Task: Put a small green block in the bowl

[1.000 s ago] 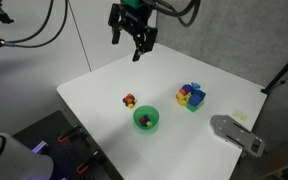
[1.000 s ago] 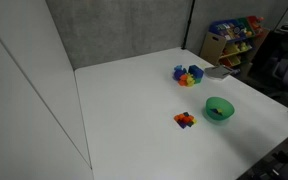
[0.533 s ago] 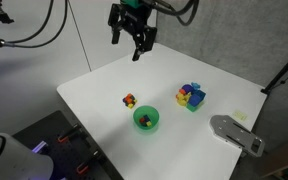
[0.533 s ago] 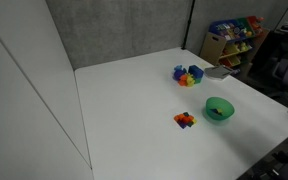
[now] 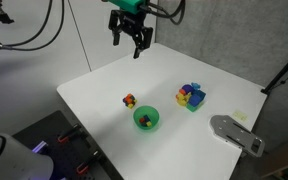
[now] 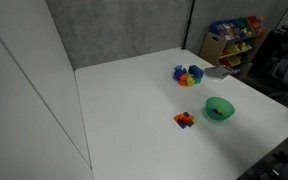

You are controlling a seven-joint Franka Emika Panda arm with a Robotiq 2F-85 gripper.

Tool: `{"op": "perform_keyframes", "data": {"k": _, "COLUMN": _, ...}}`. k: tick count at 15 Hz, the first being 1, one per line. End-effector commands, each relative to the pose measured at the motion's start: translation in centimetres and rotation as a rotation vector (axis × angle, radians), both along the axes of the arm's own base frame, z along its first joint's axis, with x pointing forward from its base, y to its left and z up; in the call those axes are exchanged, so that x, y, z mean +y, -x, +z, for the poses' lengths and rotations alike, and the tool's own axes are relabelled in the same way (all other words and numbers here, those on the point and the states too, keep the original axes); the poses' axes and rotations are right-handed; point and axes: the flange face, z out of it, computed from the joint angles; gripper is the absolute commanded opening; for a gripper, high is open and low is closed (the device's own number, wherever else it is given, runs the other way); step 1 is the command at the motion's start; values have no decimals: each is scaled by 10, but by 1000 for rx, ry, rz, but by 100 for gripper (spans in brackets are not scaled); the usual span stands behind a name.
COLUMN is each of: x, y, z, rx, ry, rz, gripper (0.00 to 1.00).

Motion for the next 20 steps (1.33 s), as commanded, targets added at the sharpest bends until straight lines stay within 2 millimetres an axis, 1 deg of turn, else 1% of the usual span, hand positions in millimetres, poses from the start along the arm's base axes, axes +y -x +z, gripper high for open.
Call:
{"op": "perform_keyframes", "data": {"k": 1, "x": 25, "y": -8, "z": -16, "rx": -45, "ry": 42, "rz": 33, "gripper": 100}}
{"op": "perform_keyframes", "data": {"k": 4, "x": 49, "y": -16, "z": -37, "rx": -83, "ry": 59, "rz": 69, "gripper": 100}}
{"op": "perform_keyframes", "data": {"k": 6, "x": 65, "y": -19, "z": -55, "rx": -102, "ry": 71, "rz": 93, "gripper": 100}}
{"op": "perform_keyframes", "data": {"k": 10, "x": 95, "y": -21, "z": -99, "rx": -131, "ry": 95, "rz": 153, "gripper": 100}}
{"op": "perform_keyframes", "data": {"k": 12, "x": 109, "y": -20, "z": -126, "rx": -145, "ry": 116, "rz": 200, "gripper": 100}}
{"op": "perform_keyframes", "data": {"k": 16, "x": 124, "y": -15, "z": -182, "rx": -163, "ry": 145, "rz": 258, "gripper": 100}}
{"op": "perform_keyframes", "data": {"k": 20, "x": 127, "y": -10, "z": -237, "rx": -199, "ry": 159, "rz": 278, "gripper": 100}}
